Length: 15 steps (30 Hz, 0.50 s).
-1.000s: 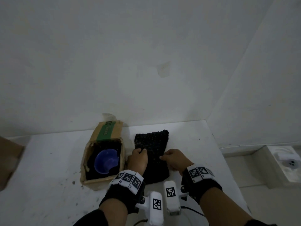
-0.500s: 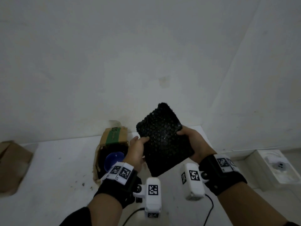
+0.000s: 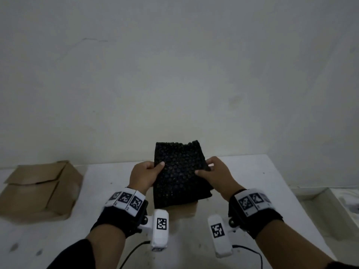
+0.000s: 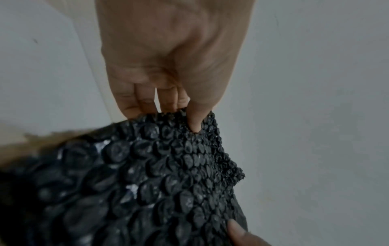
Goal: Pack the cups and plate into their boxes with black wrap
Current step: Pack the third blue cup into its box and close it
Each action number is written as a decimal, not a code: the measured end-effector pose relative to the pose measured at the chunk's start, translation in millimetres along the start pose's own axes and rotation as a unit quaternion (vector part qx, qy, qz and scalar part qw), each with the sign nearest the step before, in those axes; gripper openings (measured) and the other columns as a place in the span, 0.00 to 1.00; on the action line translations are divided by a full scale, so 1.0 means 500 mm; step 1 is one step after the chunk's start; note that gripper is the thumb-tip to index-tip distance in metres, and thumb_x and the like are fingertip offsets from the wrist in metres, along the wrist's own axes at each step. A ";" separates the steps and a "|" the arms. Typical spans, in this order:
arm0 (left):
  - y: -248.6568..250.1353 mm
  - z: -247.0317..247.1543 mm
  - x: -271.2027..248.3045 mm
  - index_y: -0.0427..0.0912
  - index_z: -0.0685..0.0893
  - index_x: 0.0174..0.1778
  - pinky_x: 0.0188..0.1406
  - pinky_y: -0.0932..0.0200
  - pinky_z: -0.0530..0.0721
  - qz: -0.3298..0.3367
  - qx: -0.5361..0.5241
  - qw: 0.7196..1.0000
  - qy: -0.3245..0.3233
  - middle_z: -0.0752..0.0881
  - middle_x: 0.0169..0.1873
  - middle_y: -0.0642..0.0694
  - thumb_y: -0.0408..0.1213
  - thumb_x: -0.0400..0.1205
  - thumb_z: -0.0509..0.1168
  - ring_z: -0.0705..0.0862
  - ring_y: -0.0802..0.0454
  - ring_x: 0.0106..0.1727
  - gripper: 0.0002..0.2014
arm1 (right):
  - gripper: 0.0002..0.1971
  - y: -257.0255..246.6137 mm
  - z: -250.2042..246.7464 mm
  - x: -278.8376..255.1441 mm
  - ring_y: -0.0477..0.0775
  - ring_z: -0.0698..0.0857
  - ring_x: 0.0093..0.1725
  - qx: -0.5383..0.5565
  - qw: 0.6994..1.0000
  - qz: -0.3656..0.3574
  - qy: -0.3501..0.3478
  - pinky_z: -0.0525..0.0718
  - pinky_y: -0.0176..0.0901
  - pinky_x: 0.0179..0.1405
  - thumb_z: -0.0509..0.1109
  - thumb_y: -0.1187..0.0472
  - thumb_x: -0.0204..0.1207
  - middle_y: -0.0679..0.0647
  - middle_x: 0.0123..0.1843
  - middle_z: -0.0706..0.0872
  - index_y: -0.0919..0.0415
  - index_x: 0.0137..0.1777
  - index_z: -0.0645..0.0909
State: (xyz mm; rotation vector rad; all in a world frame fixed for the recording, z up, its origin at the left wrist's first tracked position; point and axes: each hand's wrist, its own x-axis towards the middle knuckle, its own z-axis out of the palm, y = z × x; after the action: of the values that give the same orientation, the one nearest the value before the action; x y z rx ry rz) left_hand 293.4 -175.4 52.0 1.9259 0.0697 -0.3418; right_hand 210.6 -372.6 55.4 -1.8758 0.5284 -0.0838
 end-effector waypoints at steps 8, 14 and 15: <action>-0.084 -0.003 0.016 0.34 0.88 0.30 0.43 0.60 0.78 0.101 0.171 0.980 0.029 0.89 0.41 0.41 0.51 0.71 0.74 0.87 0.42 0.48 0.20 | 0.36 0.026 0.056 -0.007 0.56 0.73 0.67 -0.310 0.936 -0.157 0.062 0.79 0.52 0.60 0.73 0.47 0.68 0.55 0.67 0.73 0.55 0.74 0.63; -0.098 -0.004 0.029 0.45 0.91 0.40 0.60 0.56 0.78 0.107 0.197 0.974 0.038 0.82 0.60 0.43 0.53 0.68 0.75 0.80 0.48 0.63 0.15 | 0.34 0.019 0.113 0.014 0.53 0.43 0.84 -0.467 0.819 -0.281 -0.176 0.46 0.58 0.81 0.61 0.39 0.78 0.46 0.85 0.50 0.40 0.81 0.52; -0.101 -0.003 0.030 0.45 0.90 0.43 0.61 0.56 0.78 0.108 0.192 0.975 0.041 0.81 0.60 0.43 0.51 0.69 0.75 0.79 0.47 0.64 0.15 | 0.33 0.031 0.124 0.020 0.53 0.41 0.84 -0.491 0.805 -0.267 -0.198 0.45 0.60 0.82 0.54 0.37 0.80 0.45 0.85 0.47 0.40 0.82 0.49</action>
State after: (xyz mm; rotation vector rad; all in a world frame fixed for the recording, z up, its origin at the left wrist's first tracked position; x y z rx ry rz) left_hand 297.5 -156.6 2.9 2.3053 -0.1629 -0.1342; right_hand 233.8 -326.5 16.5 -2.9149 -0.3717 0.2638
